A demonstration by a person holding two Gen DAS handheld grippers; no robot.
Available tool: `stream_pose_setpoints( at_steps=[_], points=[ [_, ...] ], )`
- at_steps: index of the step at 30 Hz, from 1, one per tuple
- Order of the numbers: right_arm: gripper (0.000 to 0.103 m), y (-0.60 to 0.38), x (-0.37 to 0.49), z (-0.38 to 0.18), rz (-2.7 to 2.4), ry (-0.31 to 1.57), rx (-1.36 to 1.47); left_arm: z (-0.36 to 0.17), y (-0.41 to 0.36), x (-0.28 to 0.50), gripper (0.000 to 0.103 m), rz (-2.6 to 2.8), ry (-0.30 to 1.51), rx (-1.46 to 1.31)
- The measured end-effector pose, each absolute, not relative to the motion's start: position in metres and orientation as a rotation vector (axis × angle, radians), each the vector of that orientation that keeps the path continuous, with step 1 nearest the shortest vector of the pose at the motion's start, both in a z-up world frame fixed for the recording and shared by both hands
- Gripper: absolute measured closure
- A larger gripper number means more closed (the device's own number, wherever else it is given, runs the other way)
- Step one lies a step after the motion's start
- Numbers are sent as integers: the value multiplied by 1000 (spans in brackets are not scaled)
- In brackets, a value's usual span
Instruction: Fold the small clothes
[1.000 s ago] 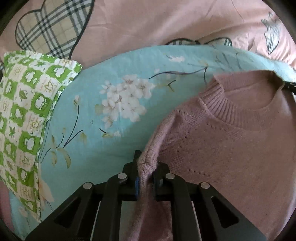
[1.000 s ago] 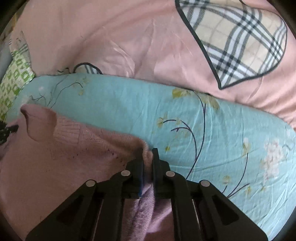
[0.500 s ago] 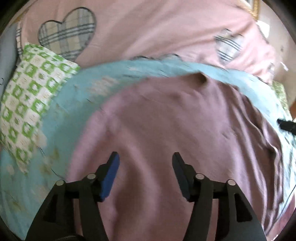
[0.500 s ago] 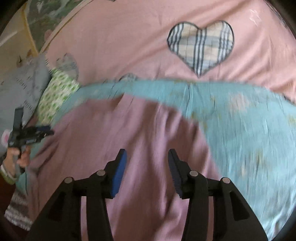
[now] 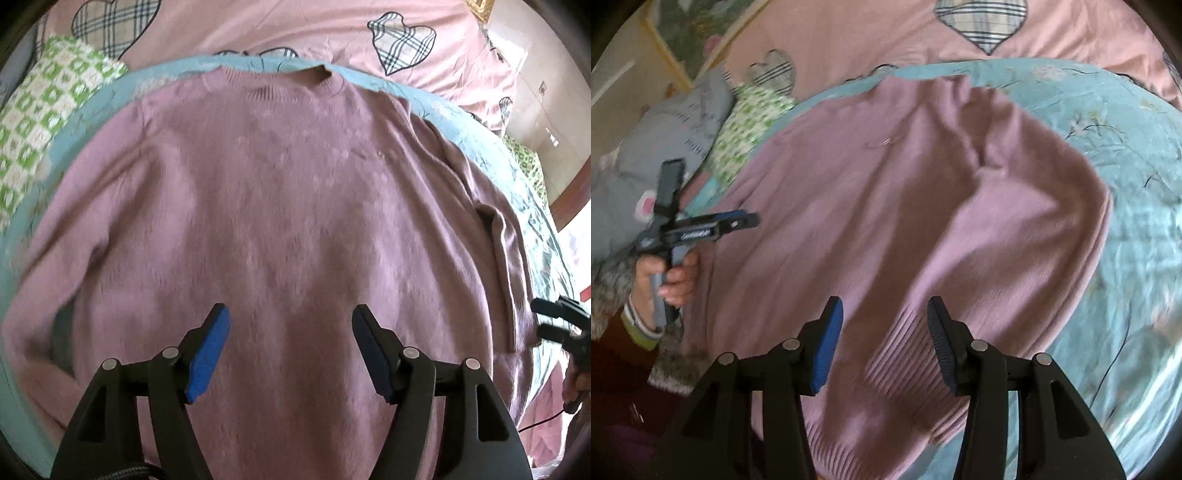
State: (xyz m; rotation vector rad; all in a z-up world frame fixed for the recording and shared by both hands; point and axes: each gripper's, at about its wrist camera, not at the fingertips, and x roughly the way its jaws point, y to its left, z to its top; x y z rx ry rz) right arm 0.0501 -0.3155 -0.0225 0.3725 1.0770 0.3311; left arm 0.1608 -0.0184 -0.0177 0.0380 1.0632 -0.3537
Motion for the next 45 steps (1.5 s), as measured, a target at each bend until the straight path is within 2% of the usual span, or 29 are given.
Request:
stream_pose_setpoints(
  at_steps=[4, 9, 10, 11, 13, 22, 28, 36, 39, 45],
  points=[
    [46, -290, 33, -27, 361, 1121, 196, -21, -6, 151, 34, -344, 1086, 24],
    [46, -274, 29, -44, 300, 1148, -35, -15, 8, 156, 34, -323, 1079, 17],
    [53, -275, 29, -45, 292, 1144, -42, -14, 10, 158, 34, -315, 1076, 21],
    [71, -277, 30, -44, 280, 1143, -36, -13, 12, 159, 34, -309, 1074, 23],
    [94, -286, 35, -40, 265, 1137, 37, -12, 17, 163, 33, -306, 1072, 14],
    [95, -317, 89, 4, 375, 932, 519, -9, 32, 177, 33, -302, 1060, -21],
    [95, -264, 162, 28, 531, 838, 691, -1, 50, 183, 33, -304, 1030, -68],
    [95, -165, 259, 3, 721, 929, 790, 13, 77, 193, 28, -372, 988, -155],
    [95, -139, 278, -16, 757, 978, 805, 13, 77, 203, 24, -410, 983, -161],
    [95, -116, 301, -49, 797, 1045, 871, 1, 74, 221, 24, -403, 1010, -144]
  ],
)
